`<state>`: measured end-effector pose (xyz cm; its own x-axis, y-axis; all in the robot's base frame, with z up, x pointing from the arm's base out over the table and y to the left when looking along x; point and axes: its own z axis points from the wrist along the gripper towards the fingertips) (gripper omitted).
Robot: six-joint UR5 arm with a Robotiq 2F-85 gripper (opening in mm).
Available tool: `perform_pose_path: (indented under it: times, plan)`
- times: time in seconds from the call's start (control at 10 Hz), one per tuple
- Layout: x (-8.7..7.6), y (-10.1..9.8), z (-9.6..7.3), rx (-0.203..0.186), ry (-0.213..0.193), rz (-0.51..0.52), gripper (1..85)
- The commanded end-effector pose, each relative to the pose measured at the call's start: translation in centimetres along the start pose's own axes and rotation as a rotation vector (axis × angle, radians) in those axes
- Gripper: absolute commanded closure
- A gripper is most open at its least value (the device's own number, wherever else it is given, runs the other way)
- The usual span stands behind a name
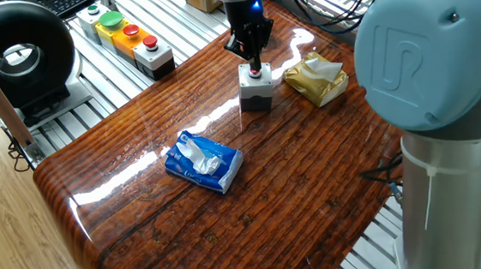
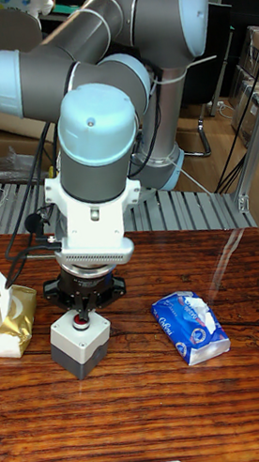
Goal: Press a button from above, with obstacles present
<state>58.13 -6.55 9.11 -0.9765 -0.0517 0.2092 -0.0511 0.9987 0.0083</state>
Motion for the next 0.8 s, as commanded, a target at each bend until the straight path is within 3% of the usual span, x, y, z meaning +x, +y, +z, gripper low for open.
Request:
perform_pose_path:
  times: [0.0, 0.2, 0.4, 0.7]
  plan:
    - [-0.4, 0.2, 0.1, -0.009, -0.016, -0.009, 84.3]
    - [-0.4, -0.4, -1.0, 0.002, 0.007, -0.017, 84.3]
    - [-0.7, 0.0, 0.1, 0.001, -0.023, -0.014, 84.3]
    - [0.1, 0.3, -0.3, 0.020, -0.002, 0.012, 84.3]
